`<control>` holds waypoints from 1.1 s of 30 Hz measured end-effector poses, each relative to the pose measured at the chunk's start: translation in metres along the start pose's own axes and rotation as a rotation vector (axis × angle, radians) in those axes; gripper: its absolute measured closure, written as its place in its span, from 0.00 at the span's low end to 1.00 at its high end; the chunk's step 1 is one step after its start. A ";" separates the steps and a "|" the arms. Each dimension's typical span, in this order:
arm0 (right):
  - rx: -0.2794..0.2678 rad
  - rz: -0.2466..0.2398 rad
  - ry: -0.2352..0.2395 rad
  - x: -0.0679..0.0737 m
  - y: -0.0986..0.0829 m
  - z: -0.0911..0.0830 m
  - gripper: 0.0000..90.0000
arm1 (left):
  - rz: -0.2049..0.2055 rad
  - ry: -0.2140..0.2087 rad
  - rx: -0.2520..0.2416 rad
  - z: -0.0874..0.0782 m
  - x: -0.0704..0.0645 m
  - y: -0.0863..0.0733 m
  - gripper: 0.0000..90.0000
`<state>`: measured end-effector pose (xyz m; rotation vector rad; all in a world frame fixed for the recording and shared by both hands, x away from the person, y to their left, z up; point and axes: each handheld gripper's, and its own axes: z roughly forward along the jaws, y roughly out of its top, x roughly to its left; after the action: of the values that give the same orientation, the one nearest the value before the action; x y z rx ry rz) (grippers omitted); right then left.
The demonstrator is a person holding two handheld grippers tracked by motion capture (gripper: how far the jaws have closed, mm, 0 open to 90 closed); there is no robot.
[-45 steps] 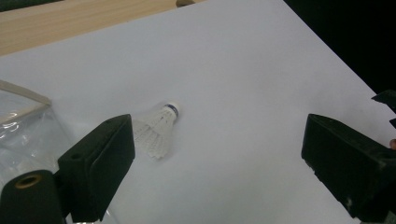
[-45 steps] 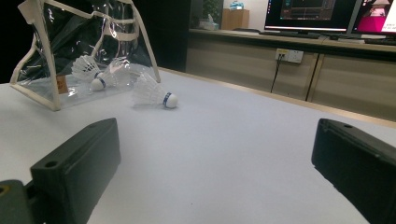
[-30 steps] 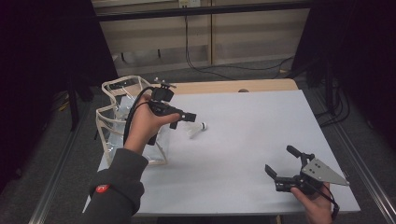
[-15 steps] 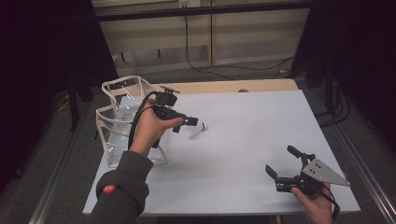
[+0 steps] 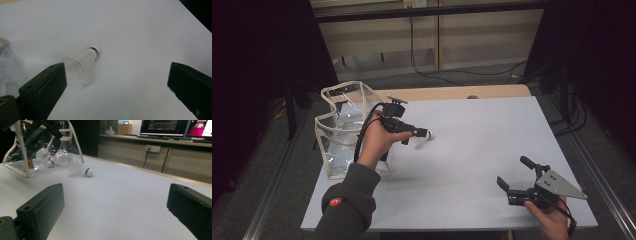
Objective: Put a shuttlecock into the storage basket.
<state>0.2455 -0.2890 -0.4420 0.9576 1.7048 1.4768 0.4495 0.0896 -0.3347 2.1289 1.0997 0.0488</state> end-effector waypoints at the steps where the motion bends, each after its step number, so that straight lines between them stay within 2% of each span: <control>1: 0.000 0.000 0.000 0.000 0.000 0.000 0.02 | -0.006 -0.001 -0.005 0.001 0.000 0.000 0.03; 10: -0.002 -0.007 0.002 0.001 0.001 0.001 0.02 | 0.005 -0.004 -0.005 0.010 -0.005 -0.003 0.05; 20: 0.000 -0.009 0.015 0.004 0.002 0.002 0.02 | -0.006 0.009 -0.006 0.016 -0.007 -0.010 0.05; 28: -0.002 -0.007 0.015 0.003 0.002 0.003 0.02 | -0.014 0.003 -0.015 0.021 -0.006 -0.012 0.06; 33: 0.001 -0.007 0.014 0.004 0.001 0.004 0.02 | -0.007 0.005 -0.011 0.025 -0.008 -0.012 0.06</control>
<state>0.2469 -0.2837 -0.4415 0.9426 1.7171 1.4813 0.4445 0.0735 -0.3581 2.1167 1.1074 0.0570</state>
